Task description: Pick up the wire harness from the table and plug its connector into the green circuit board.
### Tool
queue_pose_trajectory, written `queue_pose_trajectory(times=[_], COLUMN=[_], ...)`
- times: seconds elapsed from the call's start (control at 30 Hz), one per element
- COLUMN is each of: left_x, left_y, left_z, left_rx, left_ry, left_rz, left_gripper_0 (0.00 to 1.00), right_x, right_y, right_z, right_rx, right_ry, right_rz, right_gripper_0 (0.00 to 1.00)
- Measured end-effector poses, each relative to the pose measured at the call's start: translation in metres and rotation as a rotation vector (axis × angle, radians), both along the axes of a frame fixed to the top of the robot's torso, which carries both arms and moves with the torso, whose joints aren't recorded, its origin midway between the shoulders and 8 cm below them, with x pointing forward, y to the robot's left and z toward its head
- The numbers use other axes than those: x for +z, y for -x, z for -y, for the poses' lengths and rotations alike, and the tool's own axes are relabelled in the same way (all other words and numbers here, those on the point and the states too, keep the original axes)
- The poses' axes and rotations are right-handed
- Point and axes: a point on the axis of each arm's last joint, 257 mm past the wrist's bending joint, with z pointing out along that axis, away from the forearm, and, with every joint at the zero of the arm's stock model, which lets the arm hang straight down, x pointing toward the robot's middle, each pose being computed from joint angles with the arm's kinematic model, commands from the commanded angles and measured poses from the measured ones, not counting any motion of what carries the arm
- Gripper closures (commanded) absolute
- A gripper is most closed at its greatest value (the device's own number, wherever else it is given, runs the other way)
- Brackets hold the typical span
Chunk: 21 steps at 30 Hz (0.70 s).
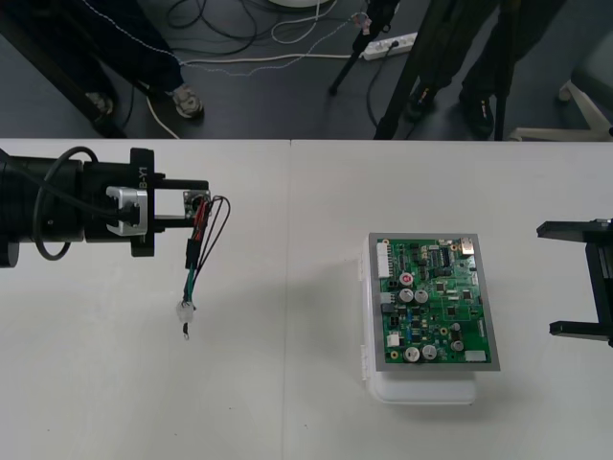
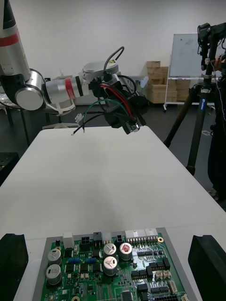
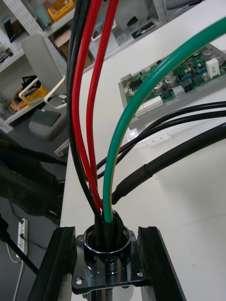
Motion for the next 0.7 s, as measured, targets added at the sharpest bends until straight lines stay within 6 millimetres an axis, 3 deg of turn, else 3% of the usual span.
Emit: queue_pose_trajectory(times=[0.3, 0.53, 0.7], left_x=[0.029, 0.037, 0.039], left_y=[0.011, 0.018, 0.02], left_z=[0.031, 0.05, 0.061], left_rx=[-0.077, -0.054, -0.068], left_ry=[0.075, 0.147, 0.179], left_rz=[-0.082, -0.337, -0.353], left_gripper_0=[1.0, 1.0, 1.0], right_x=[0.0, 0.0, 0.0], right_y=[0.0, 0.0, 0.0], right_z=[0.0, 0.0, 0.0], right_rx=[0.0, 0.0, 0.0], right_ry=[0.0, 0.0, 0.0], right_rz=[0.0, 0.0, 0.0], right_gripper_0=[0.0, 0.0, 0.0])
